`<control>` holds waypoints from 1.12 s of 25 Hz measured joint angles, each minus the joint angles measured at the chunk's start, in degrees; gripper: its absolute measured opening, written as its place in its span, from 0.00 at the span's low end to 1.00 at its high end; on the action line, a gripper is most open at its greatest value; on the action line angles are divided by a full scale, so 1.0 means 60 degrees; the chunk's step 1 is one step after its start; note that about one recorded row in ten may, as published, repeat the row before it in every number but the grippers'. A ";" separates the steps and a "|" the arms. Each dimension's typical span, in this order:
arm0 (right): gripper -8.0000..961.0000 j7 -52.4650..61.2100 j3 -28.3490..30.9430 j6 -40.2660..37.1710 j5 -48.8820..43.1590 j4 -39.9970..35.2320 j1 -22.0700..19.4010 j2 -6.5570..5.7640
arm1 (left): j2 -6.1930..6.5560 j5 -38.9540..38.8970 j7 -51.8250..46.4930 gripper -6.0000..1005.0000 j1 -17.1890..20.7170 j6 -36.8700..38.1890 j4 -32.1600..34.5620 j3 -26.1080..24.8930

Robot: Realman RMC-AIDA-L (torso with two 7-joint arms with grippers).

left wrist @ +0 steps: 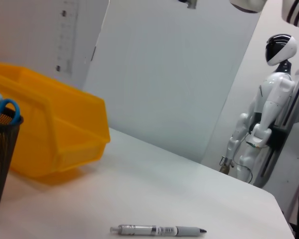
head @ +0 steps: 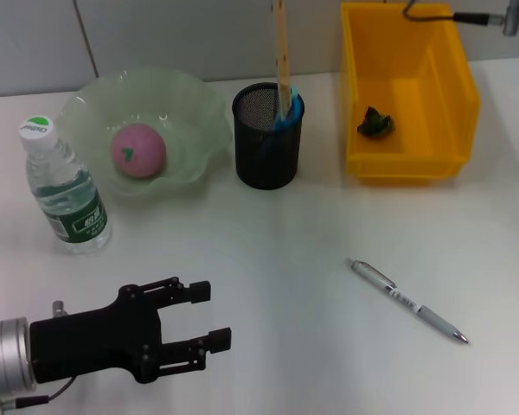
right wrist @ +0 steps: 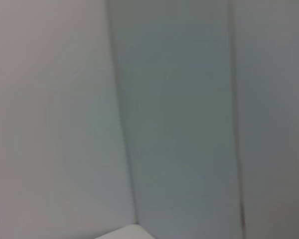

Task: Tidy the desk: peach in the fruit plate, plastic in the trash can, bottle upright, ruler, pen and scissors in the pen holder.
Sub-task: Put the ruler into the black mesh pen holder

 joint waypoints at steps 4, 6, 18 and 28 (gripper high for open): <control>0.40 0.0238 -0.0035 0.0547 -0.0212 0.0576 0.0391 -0.0180 | -0.0015 -0.0001 0.0036 0.75 -0.0053 0.0000 0.0068 0.0010; 0.40 0.0240 -0.0037 0.0828 -0.0457 0.0866 0.0589 -0.0186 | -0.0011 -0.0001 0.0021 0.75 -0.0080 0.0012 0.0090 0.0006; 0.40 -0.0283 -0.0691 0.2608 -0.0822 0.1899 0.1240 0.0003 | 0.0019 0.0076 -0.0155 0.75 -0.0094 0.0053 0.0327 0.0080; 0.40 -0.1018 -0.0715 0.3493 -0.0811 0.2734 0.1643 0.0266 | 0.0030 0.0090 -0.0176 0.75 -0.0008 0.0071 0.0424 0.0082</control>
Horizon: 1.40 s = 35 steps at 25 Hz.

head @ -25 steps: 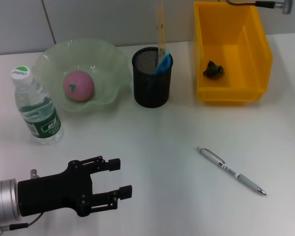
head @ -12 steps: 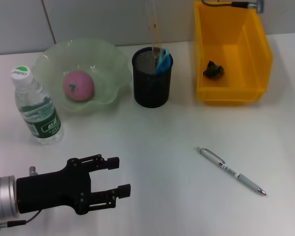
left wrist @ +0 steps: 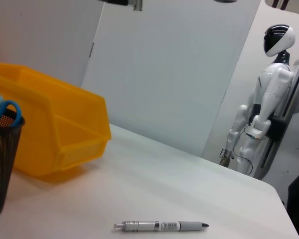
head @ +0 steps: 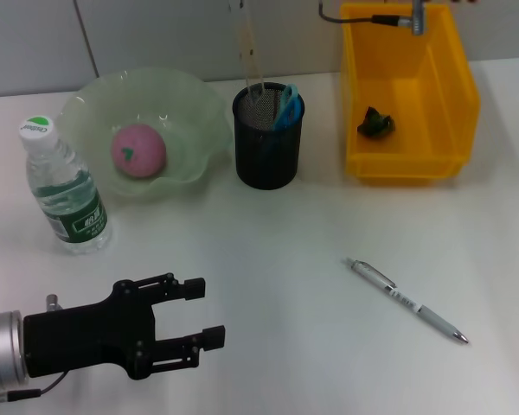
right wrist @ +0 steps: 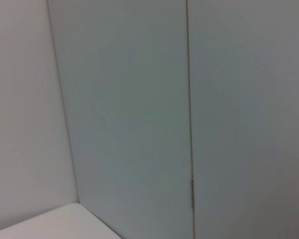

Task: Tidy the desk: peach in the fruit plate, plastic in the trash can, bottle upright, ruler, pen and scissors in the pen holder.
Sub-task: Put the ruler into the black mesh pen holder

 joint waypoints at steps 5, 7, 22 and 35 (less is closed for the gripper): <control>0.40 -0.0307 -0.0063 0.0239 0.0023 0.0405 0.0077 0.0045 | 0.0010 0.0000 -0.0088 0.75 -0.0009 0.0006 0.0030 -0.0034; 0.40 -0.0455 -0.0065 0.0302 0.0040 0.0520 0.0092 0.0083 | 0.0010 0.0000 -0.0092 0.75 -0.0019 0.0006 0.0033 -0.0044; 0.40 -0.1851 -0.0069 0.0899 0.0685 0.1817 0.0276 0.0144 | 0.0010 -0.0001 -0.0091 0.75 0.0010 0.0008 0.0046 -0.0072; 0.40 -0.2121 -0.0069 0.1153 0.0699 0.2262 0.0270 0.0180 | 0.0010 -0.0001 -0.0070 0.75 0.0010 -0.0042 0.0097 0.0001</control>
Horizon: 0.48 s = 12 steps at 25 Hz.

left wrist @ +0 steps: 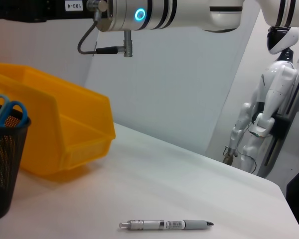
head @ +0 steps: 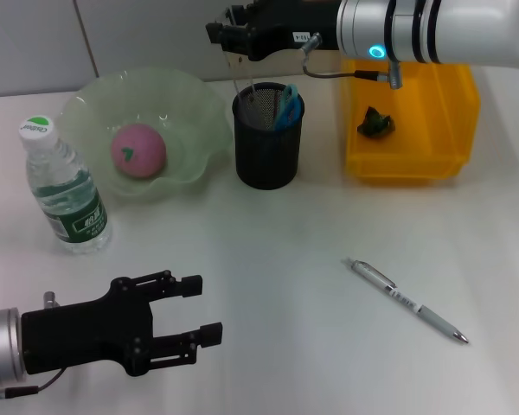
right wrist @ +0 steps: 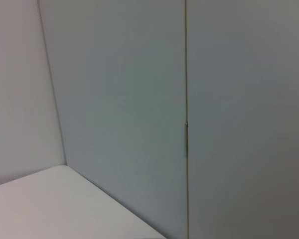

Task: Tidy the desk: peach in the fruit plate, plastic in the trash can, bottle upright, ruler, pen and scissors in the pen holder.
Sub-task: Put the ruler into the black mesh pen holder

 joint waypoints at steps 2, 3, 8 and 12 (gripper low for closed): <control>0.40 -0.0033 0.0000 0.0009 -0.0003 0.0011 -0.0024 0.0002 | -0.0001 0.0000 0.0012 0.75 -0.0001 -0.0028 0.0034 0.0001; 0.40 -0.0033 0.0000 0.0009 -0.0003 0.0011 -0.0024 0.0002 | -0.0003 0.0000 0.0017 0.75 0.0000 -0.0038 0.0034 0.0001; 0.40 -0.0233 -0.0077 0.0249 -0.0032 0.0251 0.0021 0.0003 | -0.0014 0.0000 0.0040 0.75 -0.0009 -0.0110 0.0034 -0.0023; 0.40 -0.0256 -0.0465 0.0402 -0.0022 0.0284 -0.0022 0.0004 | -0.0015 0.0000 0.0040 0.75 -0.0040 -0.0152 0.0034 -0.0015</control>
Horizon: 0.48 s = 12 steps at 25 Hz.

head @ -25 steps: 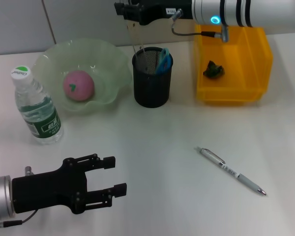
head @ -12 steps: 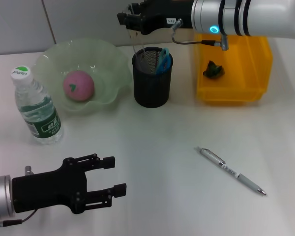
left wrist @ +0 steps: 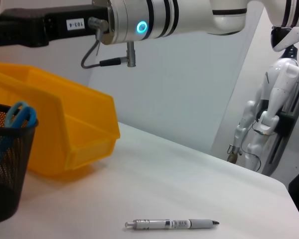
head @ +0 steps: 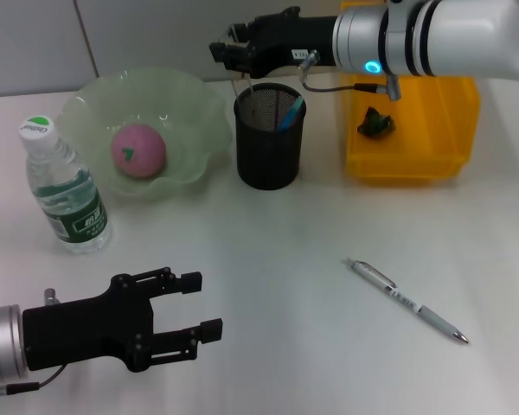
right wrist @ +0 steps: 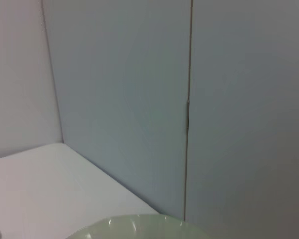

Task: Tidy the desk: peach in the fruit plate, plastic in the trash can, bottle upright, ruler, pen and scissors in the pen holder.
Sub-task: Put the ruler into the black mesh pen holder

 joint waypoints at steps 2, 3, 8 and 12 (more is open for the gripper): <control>0.40 -0.0001 -0.0011 0.0001 0.0003 -0.0021 -0.0023 -0.0001 | 0.0000 0.0000 0.0002 0.75 -0.0002 -0.0016 0.0000 0.0004; 0.40 -0.0002 -0.0009 0.0000 0.0006 -0.0029 -0.0039 0.0001 | -0.0003 0.0000 0.0008 0.75 -0.0006 -0.0030 0.0000 0.0006; 0.43 -0.0005 -0.0011 0.0002 0.0013 -0.0060 -0.0072 0.0007 | -0.0017 -0.0009 0.0054 0.75 -0.0020 -0.0094 0.0000 0.0017; 0.46 -0.0006 -0.0022 0.0084 0.0009 -0.0068 -0.0078 -0.0010 | -0.0016 -0.0041 0.0081 0.75 -0.0037 -0.0109 0.0000 0.0013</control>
